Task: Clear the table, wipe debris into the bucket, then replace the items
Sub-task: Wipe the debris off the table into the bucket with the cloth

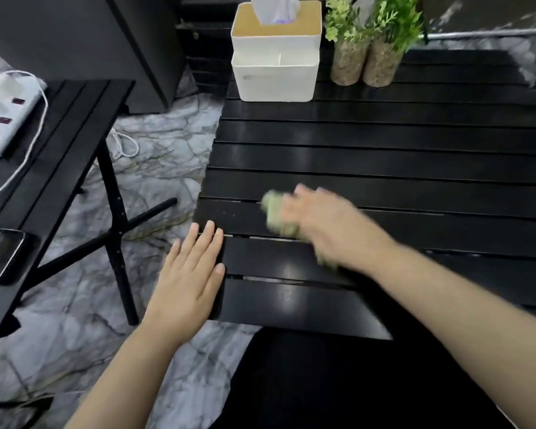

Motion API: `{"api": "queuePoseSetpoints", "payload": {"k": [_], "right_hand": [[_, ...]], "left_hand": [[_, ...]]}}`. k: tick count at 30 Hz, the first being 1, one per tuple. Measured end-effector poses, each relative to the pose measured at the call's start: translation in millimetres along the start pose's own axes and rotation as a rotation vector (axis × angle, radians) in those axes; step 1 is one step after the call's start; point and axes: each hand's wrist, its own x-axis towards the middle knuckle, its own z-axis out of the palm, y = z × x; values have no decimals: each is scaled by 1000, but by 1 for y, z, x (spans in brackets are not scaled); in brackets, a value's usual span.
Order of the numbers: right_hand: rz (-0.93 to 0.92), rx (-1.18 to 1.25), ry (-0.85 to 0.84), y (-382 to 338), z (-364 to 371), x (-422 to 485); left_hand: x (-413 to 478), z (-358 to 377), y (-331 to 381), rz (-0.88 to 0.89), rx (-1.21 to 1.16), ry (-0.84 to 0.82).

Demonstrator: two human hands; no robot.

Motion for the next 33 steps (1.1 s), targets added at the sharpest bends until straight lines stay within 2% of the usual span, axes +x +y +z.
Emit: {"api": "queuePoseSetpoints", "payload": {"k": [2,3,4,6,9,12,14,17,18,19,20,24,26,28,32,33], "right_hand": [[239,12,45,22,-2,21],[272,46,60,21,1,22],[241,56,57,13,6,18],[51,75,27,-18,12,-7],[-212,226,-28,-68,14,-67],[-252,201,-42,-52,3,-103],[-27,134,47,-6,-7,-107],[519,111,233,71,-26,-109],[621,111,277,79,-27,-109],[640,104,286,74,-26,-107],[584,86,262,60,-23,-105],[83,86,157,-30,-2,-135],[27,65,97,-37,-4,-161],[199,21,134,-6,-14,-186],[995,-1,406,80,-48,-242],[1108,4,453,88,-49,-248]], "left_hand": [[1,0,2,-8,-2,6],[1,0,2,-6,1,7],[1,0,1,-1,6,4],[0,2,-1,2,21,4],[2,3,-3,6,48,14],[3,0,2,-17,42,11],[4,1,15,-31,30,17],[12,13,52,65,40,53],[15,18,67,102,33,58],[19,23,79,132,31,54],[22,27,90,156,35,46],[33,40,100,176,75,20],[34,42,97,168,96,9],[35,43,97,171,106,12],[35,43,100,176,106,16],[34,42,100,167,105,13]]}}
